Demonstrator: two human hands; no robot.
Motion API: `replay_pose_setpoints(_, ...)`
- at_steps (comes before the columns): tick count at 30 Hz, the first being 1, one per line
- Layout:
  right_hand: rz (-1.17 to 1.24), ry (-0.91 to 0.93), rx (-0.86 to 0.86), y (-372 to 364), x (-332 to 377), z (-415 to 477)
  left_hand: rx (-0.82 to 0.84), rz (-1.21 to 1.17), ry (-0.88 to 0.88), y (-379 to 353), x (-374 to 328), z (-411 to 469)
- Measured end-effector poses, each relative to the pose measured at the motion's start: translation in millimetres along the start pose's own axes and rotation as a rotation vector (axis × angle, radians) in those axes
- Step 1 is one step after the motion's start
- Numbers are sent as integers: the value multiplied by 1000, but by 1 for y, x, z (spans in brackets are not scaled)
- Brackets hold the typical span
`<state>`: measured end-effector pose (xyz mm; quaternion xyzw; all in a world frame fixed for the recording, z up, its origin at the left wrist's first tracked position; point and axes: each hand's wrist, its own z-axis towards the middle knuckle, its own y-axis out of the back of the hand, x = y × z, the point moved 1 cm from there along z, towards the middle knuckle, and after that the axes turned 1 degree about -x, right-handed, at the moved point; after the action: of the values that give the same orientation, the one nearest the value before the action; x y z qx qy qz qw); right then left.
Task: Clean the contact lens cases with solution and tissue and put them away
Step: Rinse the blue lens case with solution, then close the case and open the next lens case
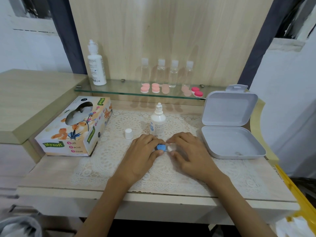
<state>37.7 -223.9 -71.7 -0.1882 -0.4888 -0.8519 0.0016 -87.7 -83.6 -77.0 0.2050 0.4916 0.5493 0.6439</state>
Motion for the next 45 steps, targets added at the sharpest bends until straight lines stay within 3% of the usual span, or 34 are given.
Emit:
replay_pose_setpoints(8, 1, -102, 16, -1, -3, 3, -9, 6, -5, 1, -2, 1)
replay_pose_setpoints(15, -16, 1, -1, 3, 3, -2, -21, 1, -10, 2, -3, 0)
replay_pose_setpoints(21, -7, -73, 12, 0, -4, 1, -25, 9, -7, 1, -3, 0)
replay_pose_setpoints(45, -21, -44, 0, 2, -2, 0, -18, 71, 32, 4, -5, -2)
